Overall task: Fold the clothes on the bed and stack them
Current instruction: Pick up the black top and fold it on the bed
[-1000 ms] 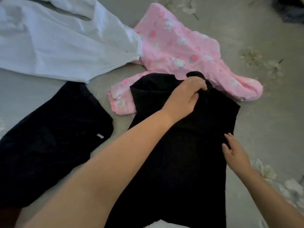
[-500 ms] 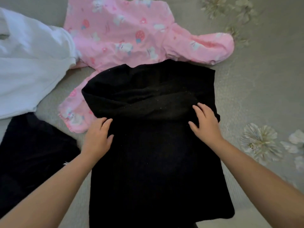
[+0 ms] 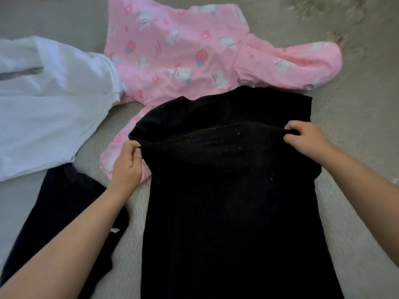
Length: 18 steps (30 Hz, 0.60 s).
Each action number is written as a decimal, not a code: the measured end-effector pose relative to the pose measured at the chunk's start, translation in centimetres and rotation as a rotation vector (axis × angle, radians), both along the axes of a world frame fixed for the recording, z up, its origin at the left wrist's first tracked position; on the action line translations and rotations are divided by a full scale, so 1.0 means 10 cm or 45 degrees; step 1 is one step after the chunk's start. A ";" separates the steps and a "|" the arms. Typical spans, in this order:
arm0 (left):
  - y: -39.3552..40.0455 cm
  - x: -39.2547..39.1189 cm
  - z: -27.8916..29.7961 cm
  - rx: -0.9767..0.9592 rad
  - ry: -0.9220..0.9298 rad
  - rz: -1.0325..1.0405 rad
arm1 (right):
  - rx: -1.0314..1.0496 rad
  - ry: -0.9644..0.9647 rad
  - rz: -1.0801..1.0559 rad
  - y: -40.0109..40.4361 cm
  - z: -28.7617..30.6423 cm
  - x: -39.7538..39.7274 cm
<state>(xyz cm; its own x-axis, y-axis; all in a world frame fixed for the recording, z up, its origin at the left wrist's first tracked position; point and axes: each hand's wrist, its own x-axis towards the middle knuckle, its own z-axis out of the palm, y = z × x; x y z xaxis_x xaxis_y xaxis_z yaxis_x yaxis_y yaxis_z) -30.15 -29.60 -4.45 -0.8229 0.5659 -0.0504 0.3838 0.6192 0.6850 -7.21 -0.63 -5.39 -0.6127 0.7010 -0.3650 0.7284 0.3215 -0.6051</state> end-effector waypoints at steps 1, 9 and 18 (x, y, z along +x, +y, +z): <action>0.06 -0.06 0.04 0.029 0.000 -0.028 | -0.125 0.046 -0.070 0.00 0.07 0.08; 0.60 -0.72 0.23 -0.611 0.110 -0.772 | -0.720 0.058 -0.556 0.09 0.23 0.48; 0.57 -0.70 -0.05 -0.298 -0.140 -0.026 | -0.492 -0.213 -0.520 0.16 0.03 0.41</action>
<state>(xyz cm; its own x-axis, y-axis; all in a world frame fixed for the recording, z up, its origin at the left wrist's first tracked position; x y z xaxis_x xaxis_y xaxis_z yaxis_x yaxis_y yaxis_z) -37.10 -23.88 -4.91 -0.7939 0.5447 -0.2702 0.3292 0.7586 0.5622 -3.12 0.95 -5.11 -0.2330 0.6650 -0.7096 0.8427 -0.2260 -0.4886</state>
